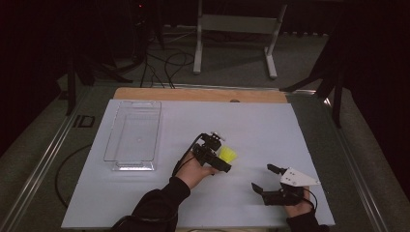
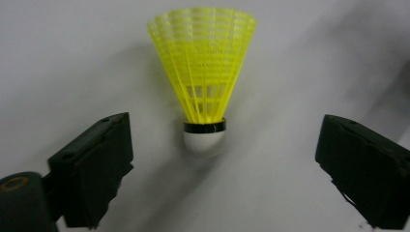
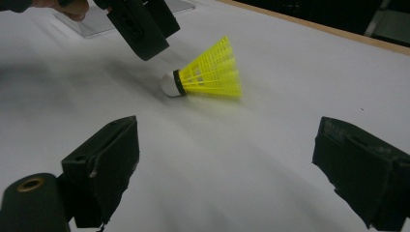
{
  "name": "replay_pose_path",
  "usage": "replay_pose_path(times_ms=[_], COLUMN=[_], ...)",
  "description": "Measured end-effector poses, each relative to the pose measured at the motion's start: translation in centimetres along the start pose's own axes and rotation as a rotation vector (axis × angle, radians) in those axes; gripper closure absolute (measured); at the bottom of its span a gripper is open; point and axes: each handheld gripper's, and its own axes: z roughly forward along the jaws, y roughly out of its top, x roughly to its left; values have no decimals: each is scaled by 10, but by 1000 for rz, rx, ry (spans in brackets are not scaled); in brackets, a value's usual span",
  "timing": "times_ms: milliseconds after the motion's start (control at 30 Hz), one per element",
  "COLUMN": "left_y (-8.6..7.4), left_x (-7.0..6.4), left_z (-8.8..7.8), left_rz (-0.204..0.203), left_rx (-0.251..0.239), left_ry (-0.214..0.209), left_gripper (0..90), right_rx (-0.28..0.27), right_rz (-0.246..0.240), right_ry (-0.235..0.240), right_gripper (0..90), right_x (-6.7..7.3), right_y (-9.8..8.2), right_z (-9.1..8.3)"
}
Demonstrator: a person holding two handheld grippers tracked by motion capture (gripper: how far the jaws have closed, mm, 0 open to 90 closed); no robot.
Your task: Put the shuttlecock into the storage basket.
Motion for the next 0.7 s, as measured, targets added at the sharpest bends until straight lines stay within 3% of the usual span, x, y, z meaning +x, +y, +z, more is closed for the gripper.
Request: replay_pose_path(times_ms=[267, 500, 700], left_y=[0, 3, 4], left_x=[4, 4, 2], left_z=[15, 24, 31], left_rz=[-20, -29, -8], left_rx=[83, 127, 172], left_ry=[-6, 23, 29], left_gripper=[154, 310, 447], right_rx=[2, 8, 11], right_rz=[1, 1, 4], right_ry=[1, 6, -6], right_gripper=[96, 97, 97], right_x=[0, 0, -1], right_y=[0, 0, -1], right_z=[0, 1, 1])
